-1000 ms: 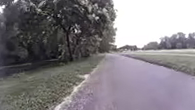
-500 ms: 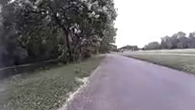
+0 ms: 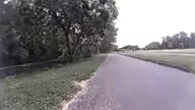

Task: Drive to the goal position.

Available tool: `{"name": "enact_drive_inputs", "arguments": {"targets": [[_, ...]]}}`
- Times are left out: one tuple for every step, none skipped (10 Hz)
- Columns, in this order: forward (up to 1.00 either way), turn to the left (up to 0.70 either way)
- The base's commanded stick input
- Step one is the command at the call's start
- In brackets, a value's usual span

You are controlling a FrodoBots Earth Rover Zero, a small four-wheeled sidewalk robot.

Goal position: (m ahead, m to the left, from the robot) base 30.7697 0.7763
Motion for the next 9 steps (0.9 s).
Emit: {"name": "enact_drive_inputs", "arguments": {"targets": [[0.70,0.00],[0.70,-0.01],[0.70,-0.01],[0.70,0.00],[0.70,0.00],[0.70,0.00],[0.70,-0.01],[0.70,-0.08],[0.70,-0.15]]}}
